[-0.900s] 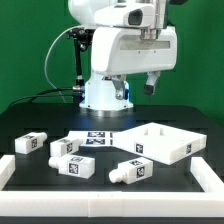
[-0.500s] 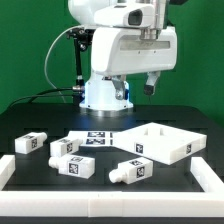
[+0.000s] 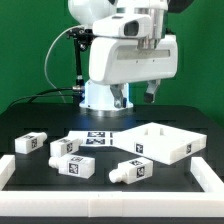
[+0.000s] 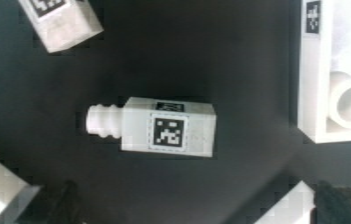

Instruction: Assemble one leg

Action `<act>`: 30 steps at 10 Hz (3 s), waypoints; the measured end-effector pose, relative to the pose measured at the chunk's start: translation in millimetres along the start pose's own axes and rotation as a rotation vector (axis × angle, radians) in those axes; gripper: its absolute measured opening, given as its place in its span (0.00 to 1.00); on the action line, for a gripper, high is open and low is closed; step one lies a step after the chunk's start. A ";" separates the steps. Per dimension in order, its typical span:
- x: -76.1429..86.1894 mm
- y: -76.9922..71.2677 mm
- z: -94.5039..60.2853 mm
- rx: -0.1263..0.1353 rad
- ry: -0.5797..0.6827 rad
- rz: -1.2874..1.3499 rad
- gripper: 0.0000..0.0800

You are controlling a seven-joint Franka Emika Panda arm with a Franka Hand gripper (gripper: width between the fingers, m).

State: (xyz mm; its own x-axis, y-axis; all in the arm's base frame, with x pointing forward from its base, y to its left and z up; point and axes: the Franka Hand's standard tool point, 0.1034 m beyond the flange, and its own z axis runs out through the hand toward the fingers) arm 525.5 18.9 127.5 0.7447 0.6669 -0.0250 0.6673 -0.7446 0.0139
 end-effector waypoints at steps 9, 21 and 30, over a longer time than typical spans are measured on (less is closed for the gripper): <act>9.3 5.7 13.7 0.057 0.029 0.543 0.81; 16.3 4.4 98.0 0.175 0.043 1.452 0.81; 15.9 -2.1 116.2 0.172 0.040 1.442 0.35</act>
Offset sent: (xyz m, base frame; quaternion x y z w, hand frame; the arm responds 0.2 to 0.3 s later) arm 0.0000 0.0000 0.0000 0.0000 0.0000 0.0000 1.0000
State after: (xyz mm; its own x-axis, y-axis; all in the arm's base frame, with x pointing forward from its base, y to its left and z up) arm 534.8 27.8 10.9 0.7559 -0.6513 -0.0661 -0.6542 -0.7476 -0.1151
